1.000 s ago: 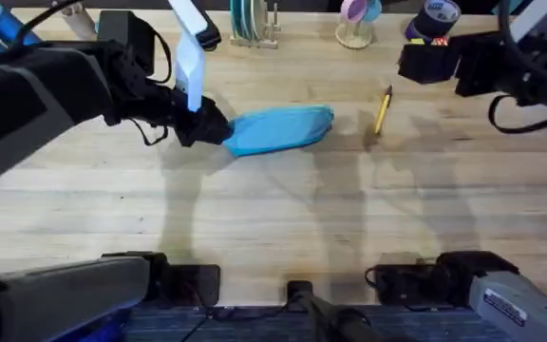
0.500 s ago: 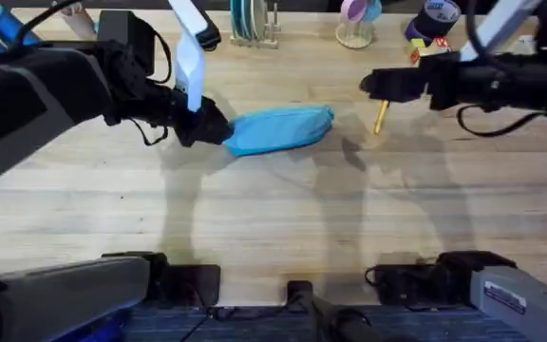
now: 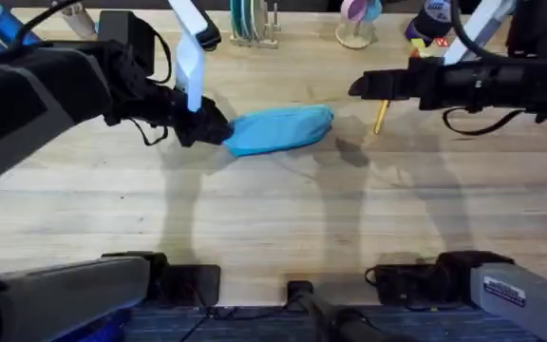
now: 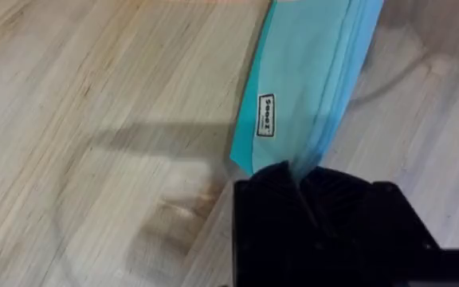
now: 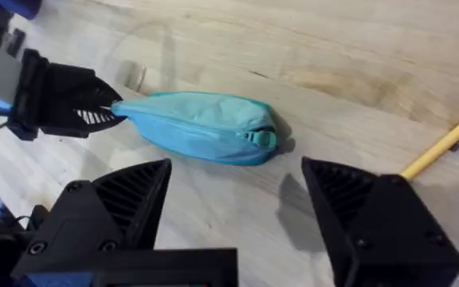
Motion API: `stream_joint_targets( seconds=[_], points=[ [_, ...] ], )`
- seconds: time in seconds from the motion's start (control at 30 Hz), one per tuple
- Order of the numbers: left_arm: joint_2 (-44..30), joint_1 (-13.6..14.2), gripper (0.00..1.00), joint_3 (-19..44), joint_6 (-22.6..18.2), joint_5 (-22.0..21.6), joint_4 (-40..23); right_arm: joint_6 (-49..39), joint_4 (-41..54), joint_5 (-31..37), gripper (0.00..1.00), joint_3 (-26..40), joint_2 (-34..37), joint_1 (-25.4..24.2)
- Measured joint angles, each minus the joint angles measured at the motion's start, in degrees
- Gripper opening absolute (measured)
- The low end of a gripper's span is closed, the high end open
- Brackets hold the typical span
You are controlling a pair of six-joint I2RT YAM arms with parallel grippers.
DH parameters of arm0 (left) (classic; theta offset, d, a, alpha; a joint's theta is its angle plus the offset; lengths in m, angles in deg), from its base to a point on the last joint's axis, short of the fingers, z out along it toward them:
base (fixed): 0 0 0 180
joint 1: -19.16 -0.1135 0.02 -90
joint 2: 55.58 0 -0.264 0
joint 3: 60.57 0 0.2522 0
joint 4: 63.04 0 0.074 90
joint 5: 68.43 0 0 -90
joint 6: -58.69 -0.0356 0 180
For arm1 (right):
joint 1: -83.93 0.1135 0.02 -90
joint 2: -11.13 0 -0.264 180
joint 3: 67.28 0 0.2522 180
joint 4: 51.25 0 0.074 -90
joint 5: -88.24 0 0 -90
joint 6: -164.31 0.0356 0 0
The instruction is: Unzip the bag, pick up the pens from the table one at a time and place them inside, then zip the bag closed.
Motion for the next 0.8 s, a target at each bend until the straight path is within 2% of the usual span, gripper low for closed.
stream_joint_targets(
  seconds=[0.57, 0.8],
  points=[
    [0.0, 0.0, 0.042, 0.0, 0.0, 0.0, 0.0, 5.0, 1.1, -0.7, 0.996, 0.1, 12.1, 0.0],
    [0.0, 0.0, 0.042, 0.0, 0.0, 0.0, 0.0, 9.4, -3.0, -3.8, 0.996, 0.1, 18.1, 0.0]
  ],
)
